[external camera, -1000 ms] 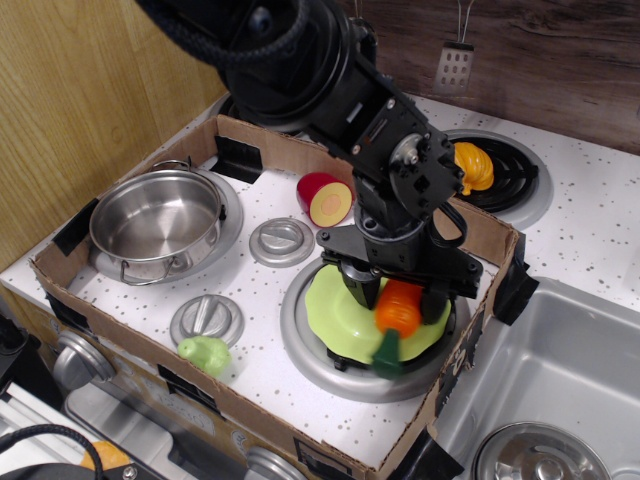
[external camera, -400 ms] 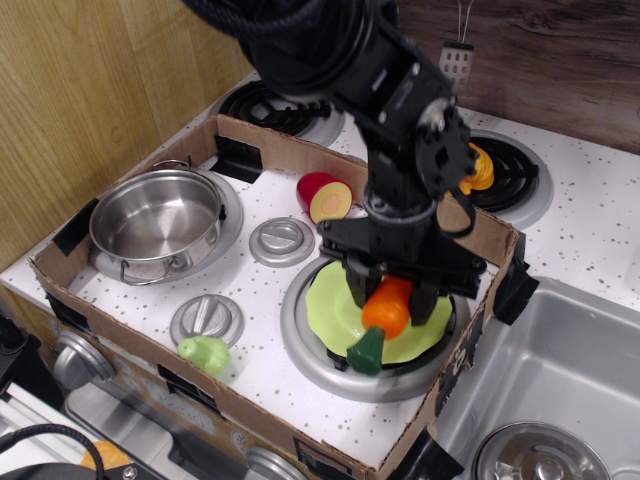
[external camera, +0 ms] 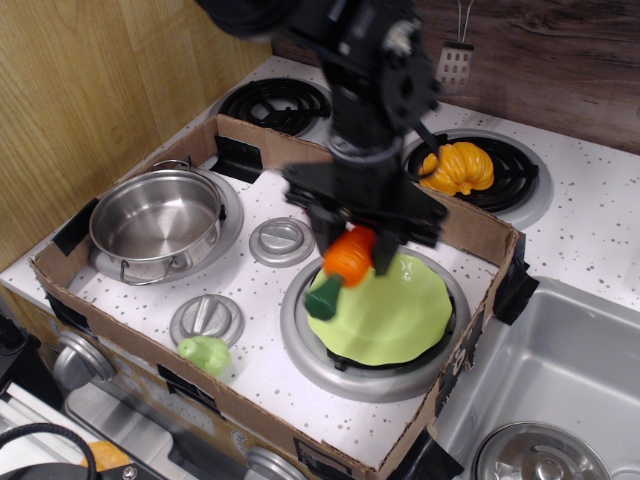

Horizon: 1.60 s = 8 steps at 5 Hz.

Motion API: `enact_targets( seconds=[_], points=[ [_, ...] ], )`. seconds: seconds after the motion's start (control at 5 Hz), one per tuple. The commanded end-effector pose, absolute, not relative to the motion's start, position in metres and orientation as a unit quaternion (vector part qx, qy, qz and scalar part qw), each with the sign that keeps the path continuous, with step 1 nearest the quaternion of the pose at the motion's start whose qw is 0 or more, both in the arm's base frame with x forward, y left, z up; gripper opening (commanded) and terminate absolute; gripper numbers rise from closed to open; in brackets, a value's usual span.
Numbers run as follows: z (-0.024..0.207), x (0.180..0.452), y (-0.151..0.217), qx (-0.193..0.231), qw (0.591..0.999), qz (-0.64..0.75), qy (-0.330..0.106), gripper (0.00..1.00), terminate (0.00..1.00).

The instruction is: Take carrot off plate

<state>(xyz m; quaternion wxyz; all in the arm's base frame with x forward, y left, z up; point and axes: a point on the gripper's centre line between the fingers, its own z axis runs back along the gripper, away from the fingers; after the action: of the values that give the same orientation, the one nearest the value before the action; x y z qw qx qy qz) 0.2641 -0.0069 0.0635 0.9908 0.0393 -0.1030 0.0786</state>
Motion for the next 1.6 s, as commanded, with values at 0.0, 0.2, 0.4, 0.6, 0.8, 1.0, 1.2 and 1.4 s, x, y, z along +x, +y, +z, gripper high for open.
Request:
enact_targets(
  seconds=[0.0,0.2,0.4,0.6,0.8,1.0,1.2,1.4],
  points=[
    [0.095,0.298,0.056,0.004,0.970,0.213,-0.117,0.00,0.00],
    [0.093,0.307,0.080,-0.009,0.943,0.313,-0.116,0.00,0.00],
    [0.080,0.313,0.094,-0.063,0.902,0.416,-0.103,0.00,0.00],
    [0.069,0.315,0.101,-0.090,0.879,0.456,-0.102,0.00,0.00],
    [0.065,0.313,0.112,-0.088,0.877,0.461,-0.104,0.00,0.00],
    [0.061,0.316,0.127,-0.076,0.884,0.444,-0.124,0.00,0.00],
    [0.059,0.319,0.135,-0.044,0.894,0.425,-0.136,0.00,0.00],
    [0.062,0.323,0.141,-0.012,0.901,0.409,-0.144,0.00,0.00]
  ],
)
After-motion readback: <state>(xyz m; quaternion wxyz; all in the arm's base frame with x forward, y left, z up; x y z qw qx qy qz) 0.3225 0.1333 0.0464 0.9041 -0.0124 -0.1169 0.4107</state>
